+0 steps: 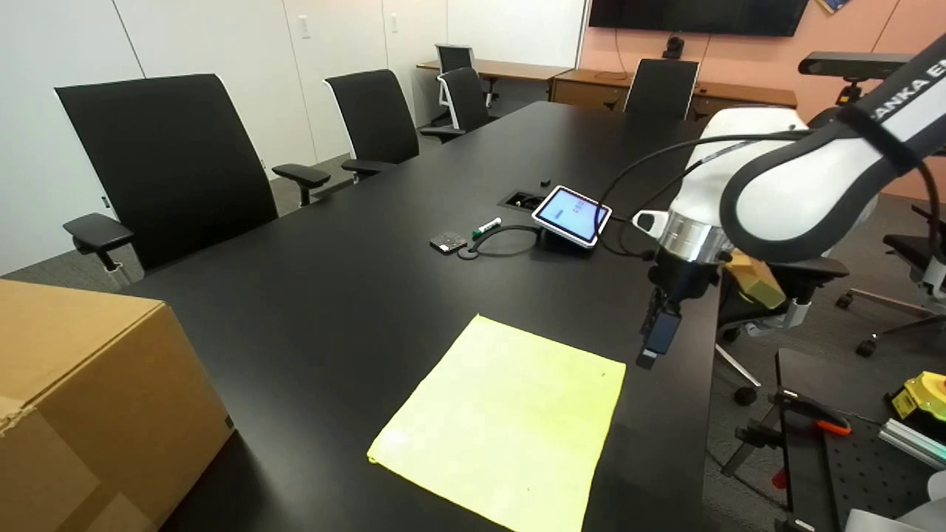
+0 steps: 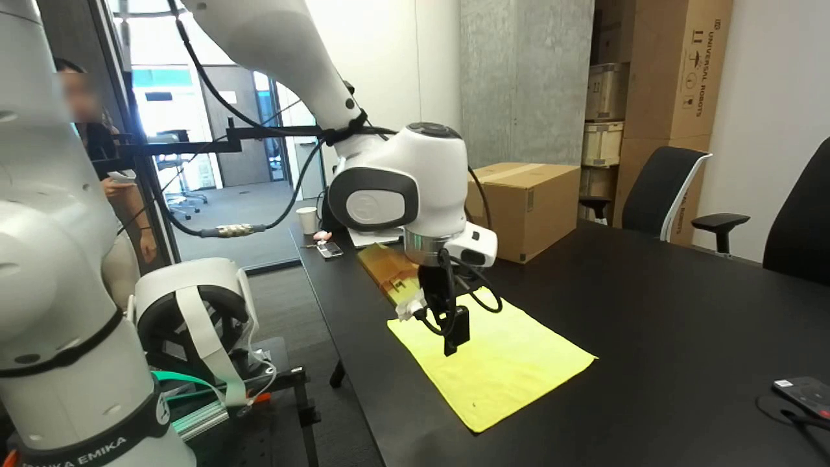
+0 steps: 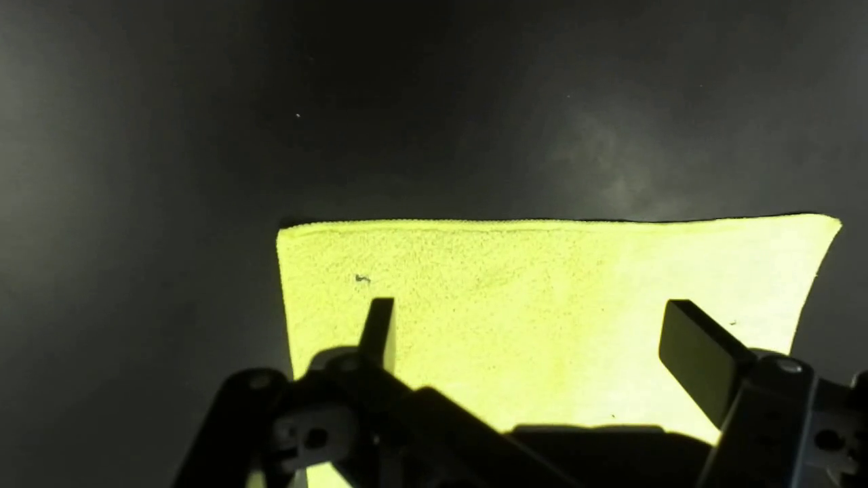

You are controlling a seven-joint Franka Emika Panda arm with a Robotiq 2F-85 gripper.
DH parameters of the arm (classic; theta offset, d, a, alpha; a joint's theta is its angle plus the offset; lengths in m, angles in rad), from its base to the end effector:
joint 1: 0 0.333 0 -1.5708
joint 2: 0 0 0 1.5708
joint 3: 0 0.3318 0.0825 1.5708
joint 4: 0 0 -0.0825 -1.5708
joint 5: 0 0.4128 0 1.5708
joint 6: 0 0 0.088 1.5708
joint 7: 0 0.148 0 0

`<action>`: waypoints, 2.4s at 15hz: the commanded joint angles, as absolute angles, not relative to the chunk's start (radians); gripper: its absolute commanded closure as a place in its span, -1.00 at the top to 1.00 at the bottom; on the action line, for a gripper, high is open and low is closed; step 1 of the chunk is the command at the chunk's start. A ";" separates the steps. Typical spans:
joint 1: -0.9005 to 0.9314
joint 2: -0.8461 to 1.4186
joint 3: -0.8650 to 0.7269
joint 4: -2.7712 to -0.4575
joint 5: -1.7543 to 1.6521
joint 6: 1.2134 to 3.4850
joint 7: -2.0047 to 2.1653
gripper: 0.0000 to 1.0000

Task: Fold the yellow towel in half

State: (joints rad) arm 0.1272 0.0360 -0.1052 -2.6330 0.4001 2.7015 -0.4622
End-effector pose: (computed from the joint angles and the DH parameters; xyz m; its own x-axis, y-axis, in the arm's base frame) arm 0.4474 0.0029 0.1861 0.9899 0.1175 0.0789 0.1286 -0.9795 -0.1550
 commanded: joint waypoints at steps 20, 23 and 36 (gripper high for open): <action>-0.086 0.525 0.022 -2.355 0.548 2.915 -0.677 1.00; -0.085 0.531 0.014 -2.356 0.545 2.916 -0.676 1.00; -0.079 0.528 0.011 -2.361 0.540 2.895 -0.676 0.82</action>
State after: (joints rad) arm -0.0793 0.5084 0.0169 -2.3752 0.5534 2.8941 -0.6654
